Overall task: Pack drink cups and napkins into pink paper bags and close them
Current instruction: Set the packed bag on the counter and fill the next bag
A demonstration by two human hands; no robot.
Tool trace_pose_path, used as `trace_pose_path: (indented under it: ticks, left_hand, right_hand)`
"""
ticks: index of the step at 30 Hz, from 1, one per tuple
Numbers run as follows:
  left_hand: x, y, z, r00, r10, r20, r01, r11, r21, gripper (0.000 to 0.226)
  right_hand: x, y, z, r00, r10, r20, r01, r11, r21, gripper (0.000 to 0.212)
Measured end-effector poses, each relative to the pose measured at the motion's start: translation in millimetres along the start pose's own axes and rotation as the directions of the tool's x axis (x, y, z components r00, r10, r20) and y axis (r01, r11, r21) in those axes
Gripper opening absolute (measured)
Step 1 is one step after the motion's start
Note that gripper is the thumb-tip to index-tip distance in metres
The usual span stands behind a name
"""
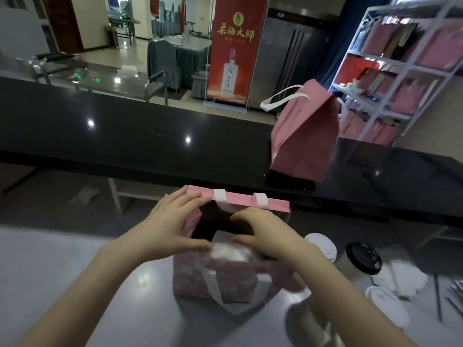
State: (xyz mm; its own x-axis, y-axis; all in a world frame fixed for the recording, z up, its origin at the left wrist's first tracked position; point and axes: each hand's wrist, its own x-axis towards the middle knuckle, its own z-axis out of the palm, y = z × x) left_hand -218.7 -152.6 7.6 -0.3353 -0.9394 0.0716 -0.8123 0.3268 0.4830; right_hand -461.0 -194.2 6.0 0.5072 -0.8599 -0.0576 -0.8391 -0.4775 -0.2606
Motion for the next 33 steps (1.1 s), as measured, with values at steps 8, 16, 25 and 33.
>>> trace_pose_path:
  ticks: [8, 16, 25, 33]
  left_hand:
    - [50, 102, 24, 0.934, 0.151, -0.324, -0.189, 0.978, -0.088, 0.022]
    - [161, 274, 138, 0.905, 0.425, -0.034, -0.426, 0.901, -0.080, 0.008]
    - [260, 439, 326, 0.769, 0.539, 0.342, -0.541, 0.835, -0.098, 0.015]
    - [304, 510, 461, 0.670, 0.541, 0.508, -0.635, 0.772, 0.015, 0.037]
  right_hand:
    - [-78, 64, -46, 0.965, -0.029, -0.261, 0.072, 0.985, 0.159, 0.018]
    - [-212, 240, -71, 0.901, 0.346, -0.261, -0.329, 0.938, 0.108, 0.020]
    - [-384, 420, -26, 0.604, 0.792, -0.091, -0.759, 0.606, 0.238, 0.026]
    - [-415, 513, 34, 0.449, 0.893, -0.042, -0.874, 0.448, 0.187, 0.056]
